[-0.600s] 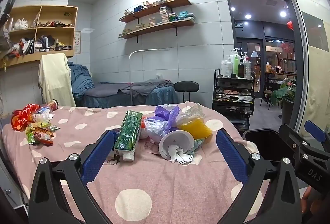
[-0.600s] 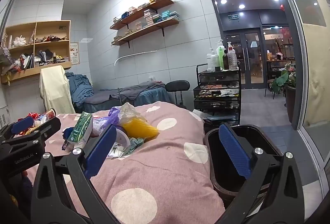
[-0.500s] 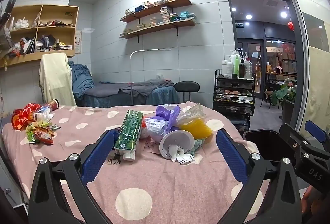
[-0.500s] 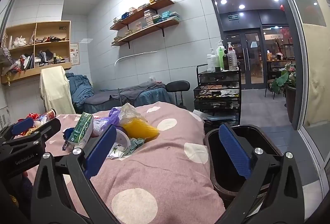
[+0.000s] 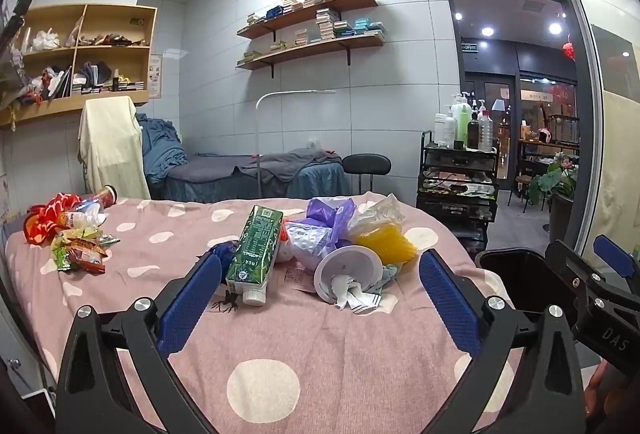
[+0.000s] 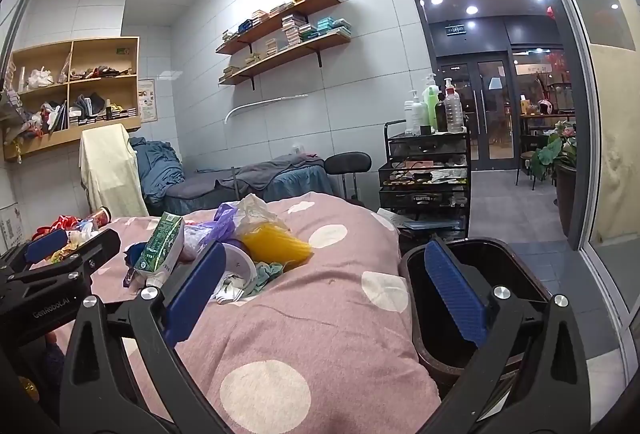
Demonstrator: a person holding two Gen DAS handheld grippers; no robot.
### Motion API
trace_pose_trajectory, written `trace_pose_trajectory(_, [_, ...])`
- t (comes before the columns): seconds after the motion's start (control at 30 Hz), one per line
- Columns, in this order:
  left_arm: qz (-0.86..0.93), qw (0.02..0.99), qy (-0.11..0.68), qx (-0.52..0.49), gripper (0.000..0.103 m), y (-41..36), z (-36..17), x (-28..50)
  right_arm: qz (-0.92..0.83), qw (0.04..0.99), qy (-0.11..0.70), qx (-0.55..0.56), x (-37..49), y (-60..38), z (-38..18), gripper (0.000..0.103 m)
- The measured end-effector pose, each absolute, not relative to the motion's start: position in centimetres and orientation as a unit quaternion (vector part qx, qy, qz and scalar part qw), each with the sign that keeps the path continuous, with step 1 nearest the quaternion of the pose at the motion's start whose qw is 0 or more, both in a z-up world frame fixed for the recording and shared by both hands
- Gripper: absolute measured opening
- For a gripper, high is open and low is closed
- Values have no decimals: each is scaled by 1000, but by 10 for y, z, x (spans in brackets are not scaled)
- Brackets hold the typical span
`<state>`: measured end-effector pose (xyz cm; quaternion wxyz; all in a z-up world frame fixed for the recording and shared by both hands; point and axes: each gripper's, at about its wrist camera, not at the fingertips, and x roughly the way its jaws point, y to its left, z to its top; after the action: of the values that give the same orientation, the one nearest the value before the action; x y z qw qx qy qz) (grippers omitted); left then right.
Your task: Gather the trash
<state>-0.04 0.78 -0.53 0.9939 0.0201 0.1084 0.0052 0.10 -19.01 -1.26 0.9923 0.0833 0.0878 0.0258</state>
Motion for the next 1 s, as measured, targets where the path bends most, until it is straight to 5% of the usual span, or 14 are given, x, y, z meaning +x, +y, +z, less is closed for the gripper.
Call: trace_pose_trajectory(1.0, [7,992,126,19,98,9,-12,4,28,992,92,85,1,-188,-16,98])
